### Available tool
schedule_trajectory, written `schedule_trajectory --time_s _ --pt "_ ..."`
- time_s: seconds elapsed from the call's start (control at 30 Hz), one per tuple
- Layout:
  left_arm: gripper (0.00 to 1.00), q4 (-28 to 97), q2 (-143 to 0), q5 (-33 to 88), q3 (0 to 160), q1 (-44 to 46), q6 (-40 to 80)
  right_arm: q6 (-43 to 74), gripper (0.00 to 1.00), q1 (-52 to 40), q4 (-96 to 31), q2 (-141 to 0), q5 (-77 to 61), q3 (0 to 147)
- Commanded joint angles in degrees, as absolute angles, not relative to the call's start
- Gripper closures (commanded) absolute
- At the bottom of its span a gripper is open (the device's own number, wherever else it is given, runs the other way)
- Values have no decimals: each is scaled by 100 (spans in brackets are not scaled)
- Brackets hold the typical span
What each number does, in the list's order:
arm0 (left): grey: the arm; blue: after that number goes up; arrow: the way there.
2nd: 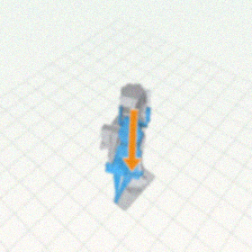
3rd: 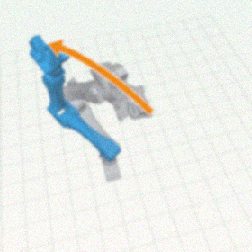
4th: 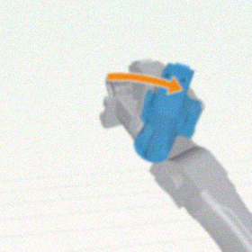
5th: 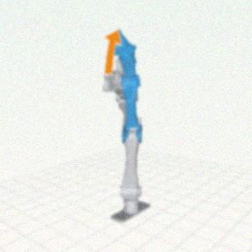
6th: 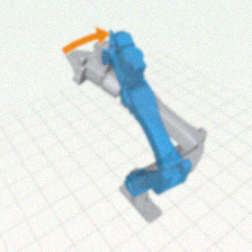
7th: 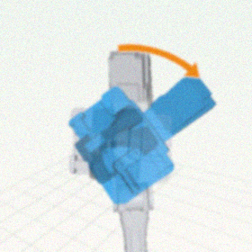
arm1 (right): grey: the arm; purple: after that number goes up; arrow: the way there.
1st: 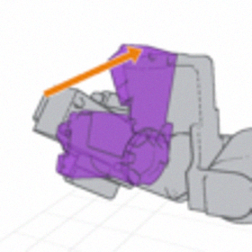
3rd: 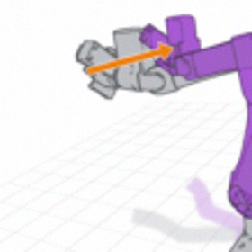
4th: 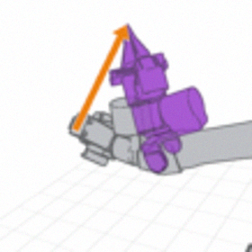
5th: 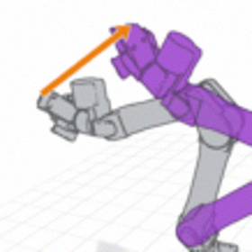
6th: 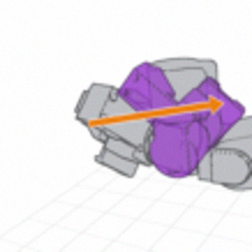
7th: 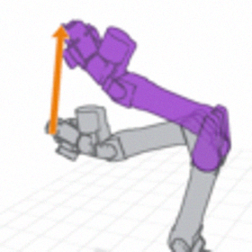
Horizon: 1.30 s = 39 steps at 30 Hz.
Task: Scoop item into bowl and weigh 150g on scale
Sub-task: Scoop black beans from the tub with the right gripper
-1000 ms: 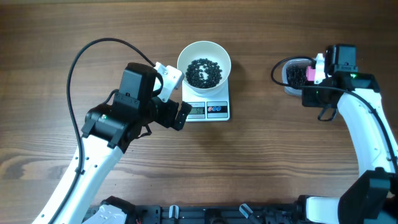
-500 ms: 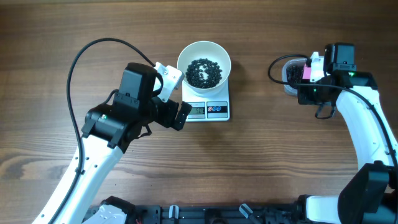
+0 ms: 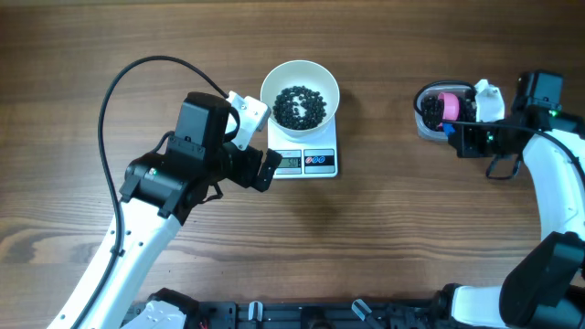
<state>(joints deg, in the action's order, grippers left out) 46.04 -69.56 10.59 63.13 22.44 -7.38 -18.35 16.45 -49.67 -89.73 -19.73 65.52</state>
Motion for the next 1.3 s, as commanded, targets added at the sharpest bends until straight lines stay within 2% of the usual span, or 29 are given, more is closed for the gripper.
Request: schedule_trajectory --time_s 0.0,0.27,0.37,0.63,0.83,1.27 --pt "0 4593 -6978 1151 6440 2265 -705 -2078 96 1800 -5065 -9054 -2749 6587" --pt "0 4593 -6978 1151 6440 2265 -705 -2078 96 1872 -5105 -9054 -3033 6307" --pt "0 4593 -6978 1151 6440 2265 -705 -1656 96 1874 -4936 -9054 -3059 6307" --pt "0 4593 -6978 1151 6440 2265 -705 -1481 96 2016 -4703 -9054 -3312 6307" --pt "0 4593 -6978 1151 6440 2265 -705 -1498 96 2311 -4775 -9054 -3465 6307" --pt "0 4593 -6978 1151 6440 2265 -705 -1483 96 2362 -4869 -9054 -3918 6287"
